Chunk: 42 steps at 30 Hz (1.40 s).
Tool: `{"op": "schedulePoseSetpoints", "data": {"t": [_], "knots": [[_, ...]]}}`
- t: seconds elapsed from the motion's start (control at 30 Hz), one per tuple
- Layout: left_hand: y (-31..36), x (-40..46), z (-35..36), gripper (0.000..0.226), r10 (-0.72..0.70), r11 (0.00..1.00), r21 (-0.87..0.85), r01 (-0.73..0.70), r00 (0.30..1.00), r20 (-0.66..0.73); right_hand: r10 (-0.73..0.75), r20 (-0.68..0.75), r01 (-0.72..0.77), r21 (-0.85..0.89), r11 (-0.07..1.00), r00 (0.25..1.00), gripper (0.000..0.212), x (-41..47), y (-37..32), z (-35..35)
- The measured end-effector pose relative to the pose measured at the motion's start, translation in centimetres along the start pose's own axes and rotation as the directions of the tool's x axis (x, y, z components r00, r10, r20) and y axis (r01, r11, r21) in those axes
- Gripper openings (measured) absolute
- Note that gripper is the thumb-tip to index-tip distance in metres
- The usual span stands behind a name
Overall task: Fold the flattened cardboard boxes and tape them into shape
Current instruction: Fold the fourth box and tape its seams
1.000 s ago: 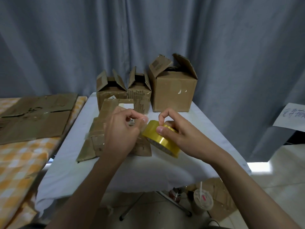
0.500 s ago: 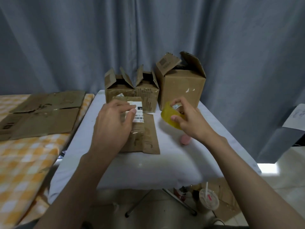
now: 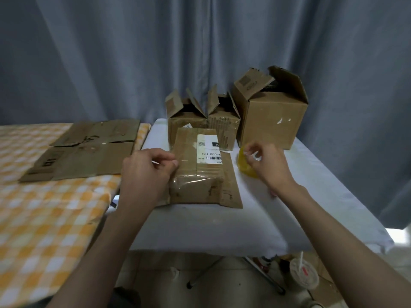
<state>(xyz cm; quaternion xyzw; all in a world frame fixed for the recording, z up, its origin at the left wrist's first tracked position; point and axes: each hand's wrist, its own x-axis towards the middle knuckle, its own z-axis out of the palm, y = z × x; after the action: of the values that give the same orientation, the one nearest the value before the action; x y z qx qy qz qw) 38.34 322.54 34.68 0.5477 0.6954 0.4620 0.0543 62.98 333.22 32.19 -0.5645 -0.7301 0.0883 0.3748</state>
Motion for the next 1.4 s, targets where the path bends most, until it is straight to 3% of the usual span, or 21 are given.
{"op": "schedulePoseSetpoints", "data": {"t": [0.1,0.23,0.5,0.63,0.7,0.83,0.97,1.1,1.17,1.27,1.4], "knots": [[-0.2,-0.4,0.1,0.006,-0.024,1.0,-0.017,0.024,1.0,0.019,0.034,0.03,-0.041,0.256,0.966,0.999,0.021,-1.9,-3.6,0.0],[-0.6,-1.0,0.1,0.008,-0.074,0.996,-0.055,0.075,0.997,0.024,0.073,0.169,-0.135,0.391,0.91,0.983,0.011,-4.5,-5.9,-0.3],[-2.0,-1.4,0.5,0.011,-0.138,0.97,-0.184,0.156,0.985,0.104,0.253,0.338,-0.399,0.495,0.771,0.907,0.002,-5.5,-6.6,-1.1],[-2.6,-1.3,0.7,0.011,-0.139,0.964,-0.204,0.168,0.979,0.148,0.265,0.32,-0.381,0.386,0.84,0.909,0.011,-5.7,-6.1,-1.2],[-2.7,-1.4,0.8,0.011,-0.137,0.958,-0.231,0.172,0.977,0.163,0.278,0.335,-0.403,0.402,0.822,0.9,0.016,-5.9,-6.1,-1.1],[-2.6,-1.5,0.7,0.01,-0.164,0.928,-0.304,0.217,0.968,0.19,0.305,0.348,-0.455,0.54,0.707,0.886,0.018,-6.5,-6.2,-0.8],[-2.4,-1.8,0.5,0.019,-0.183,0.894,-0.367,0.255,0.958,0.221,0.315,0.425,-0.529,0.708,0.468,0.849,0.024,-7.0,-6.3,-0.4],[-2.0,-2.2,0.4,0.028,-0.172,0.893,-0.369,0.257,0.953,0.249,0.306,0.449,-0.541,0.743,0.393,0.839,0.03,-7.3,-6.2,-0.2],[-2.0,-2.3,0.3,0.029,-0.151,0.905,-0.355,0.234,0.958,0.245,0.305,0.432,-0.527,0.735,0.427,0.849,0.032,-7.3,-5.9,-0.1],[-2.0,-2.5,0.4,0.03,-0.124,0.934,-0.305,0.188,0.968,0.217,0.308,0.353,-0.468,0.676,0.569,0.884,0.029,-7.7,-5.6,0.4],[-2.0,-2.7,0.9,0.029,-0.111,0.957,-0.253,0.144,0.984,0.14,0.301,0.251,-0.39,0.665,0.637,0.92,0.023,-8.2,-5.7,1.2]]}}
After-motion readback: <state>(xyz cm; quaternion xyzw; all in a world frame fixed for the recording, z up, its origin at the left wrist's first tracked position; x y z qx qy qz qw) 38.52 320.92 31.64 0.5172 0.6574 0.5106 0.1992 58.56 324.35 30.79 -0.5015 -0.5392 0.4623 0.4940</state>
